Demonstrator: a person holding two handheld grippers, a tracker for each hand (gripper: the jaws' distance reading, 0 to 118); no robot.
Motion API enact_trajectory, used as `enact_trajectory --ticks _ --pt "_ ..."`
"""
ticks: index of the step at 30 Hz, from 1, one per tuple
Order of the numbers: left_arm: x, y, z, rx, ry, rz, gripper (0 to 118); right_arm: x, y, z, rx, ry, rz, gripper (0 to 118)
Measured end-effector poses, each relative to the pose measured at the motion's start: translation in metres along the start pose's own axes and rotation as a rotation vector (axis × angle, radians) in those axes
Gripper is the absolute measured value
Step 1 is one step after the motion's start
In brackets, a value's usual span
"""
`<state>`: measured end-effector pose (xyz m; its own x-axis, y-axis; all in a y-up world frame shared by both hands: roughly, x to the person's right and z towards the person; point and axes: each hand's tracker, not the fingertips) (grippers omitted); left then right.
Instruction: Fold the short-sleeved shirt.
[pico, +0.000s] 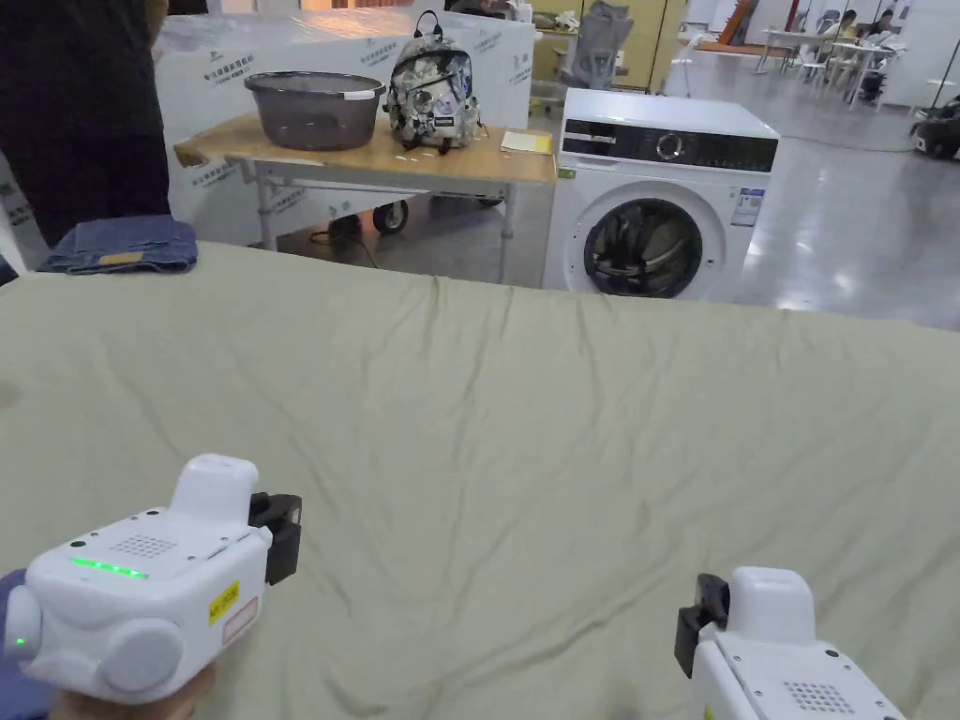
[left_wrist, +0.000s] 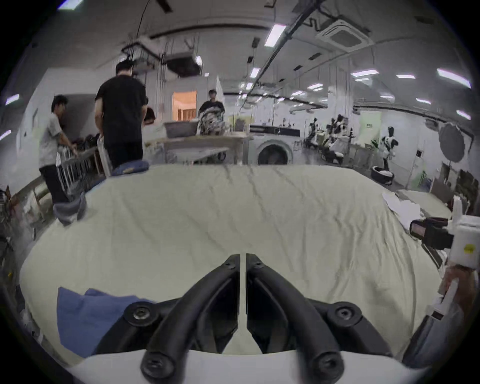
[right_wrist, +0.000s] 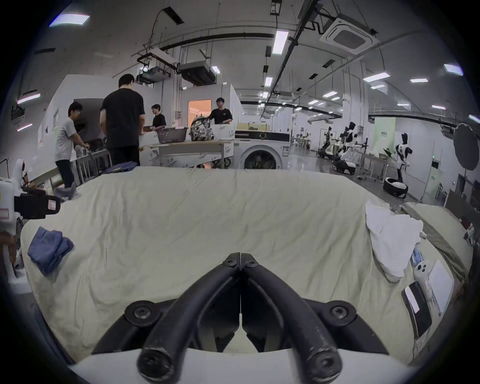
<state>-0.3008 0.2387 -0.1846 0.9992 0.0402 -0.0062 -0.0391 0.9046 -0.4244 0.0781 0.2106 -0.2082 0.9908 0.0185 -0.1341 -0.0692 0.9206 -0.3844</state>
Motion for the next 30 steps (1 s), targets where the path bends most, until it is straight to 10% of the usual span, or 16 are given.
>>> enact_trajectory --ticks 28,30 --pt "0.082 0.004 0.008 0.284 0.127 -0.002 0 0.017 0.016 0.001 0.221 -0.060 -0.060 0" --pt "0.083 0.004 0.007 0.300 0.138 -0.017 6 0.016 0.016 0.002 0.235 -0.075 -0.051 23"
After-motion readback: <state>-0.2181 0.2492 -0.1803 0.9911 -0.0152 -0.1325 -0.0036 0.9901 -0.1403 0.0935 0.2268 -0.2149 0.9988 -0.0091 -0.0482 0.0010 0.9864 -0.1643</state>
